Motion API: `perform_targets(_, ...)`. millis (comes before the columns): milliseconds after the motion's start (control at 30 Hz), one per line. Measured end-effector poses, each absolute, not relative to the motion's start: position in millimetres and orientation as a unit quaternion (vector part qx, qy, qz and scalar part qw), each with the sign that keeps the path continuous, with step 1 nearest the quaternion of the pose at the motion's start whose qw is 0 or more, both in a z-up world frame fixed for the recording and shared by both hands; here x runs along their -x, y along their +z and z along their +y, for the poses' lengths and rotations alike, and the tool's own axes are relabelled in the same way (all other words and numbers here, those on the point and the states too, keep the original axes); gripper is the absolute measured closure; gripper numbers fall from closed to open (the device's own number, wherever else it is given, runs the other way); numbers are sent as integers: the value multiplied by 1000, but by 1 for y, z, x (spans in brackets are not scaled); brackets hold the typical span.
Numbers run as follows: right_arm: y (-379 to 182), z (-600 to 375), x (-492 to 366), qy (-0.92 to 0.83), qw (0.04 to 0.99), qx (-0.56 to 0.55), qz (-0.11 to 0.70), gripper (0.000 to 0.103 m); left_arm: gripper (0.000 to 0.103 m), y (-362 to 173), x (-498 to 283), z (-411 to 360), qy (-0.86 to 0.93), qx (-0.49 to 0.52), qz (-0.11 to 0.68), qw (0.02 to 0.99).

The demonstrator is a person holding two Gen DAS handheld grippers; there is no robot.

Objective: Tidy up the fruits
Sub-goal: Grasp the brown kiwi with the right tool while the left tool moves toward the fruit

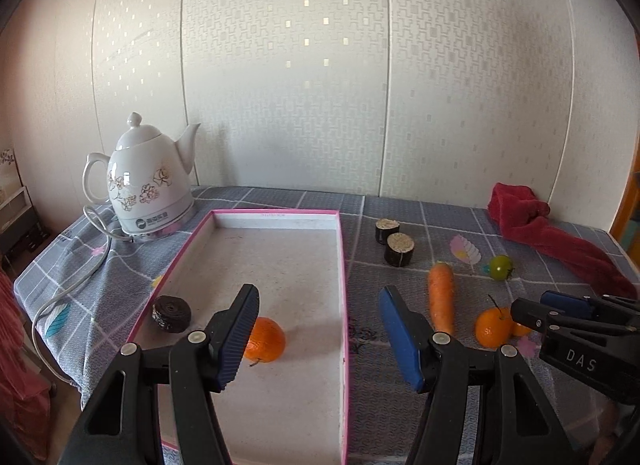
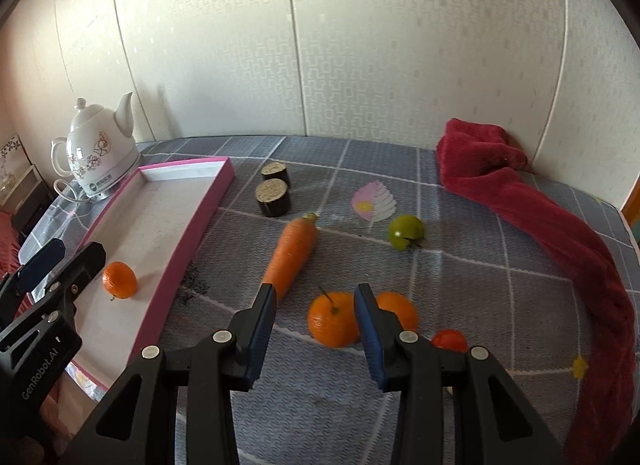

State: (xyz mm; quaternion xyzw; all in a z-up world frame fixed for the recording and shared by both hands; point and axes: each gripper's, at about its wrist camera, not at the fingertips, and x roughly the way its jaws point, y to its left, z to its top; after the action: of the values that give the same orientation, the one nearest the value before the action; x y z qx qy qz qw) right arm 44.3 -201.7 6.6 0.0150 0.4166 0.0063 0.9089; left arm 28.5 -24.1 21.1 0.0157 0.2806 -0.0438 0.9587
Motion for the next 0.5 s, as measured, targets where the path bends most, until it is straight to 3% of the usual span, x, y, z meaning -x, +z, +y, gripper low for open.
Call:
perform_targets(267, 3, -246, -28, -50, 903, -44, 425, 62, 40, 17, -26, -50, -88, -24, 301, 949)
perform_targets(500, 0, -305, -17, -84, 889, -152, 424, 62, 42, 10, -22, -72, -135, -39, 316, 938)
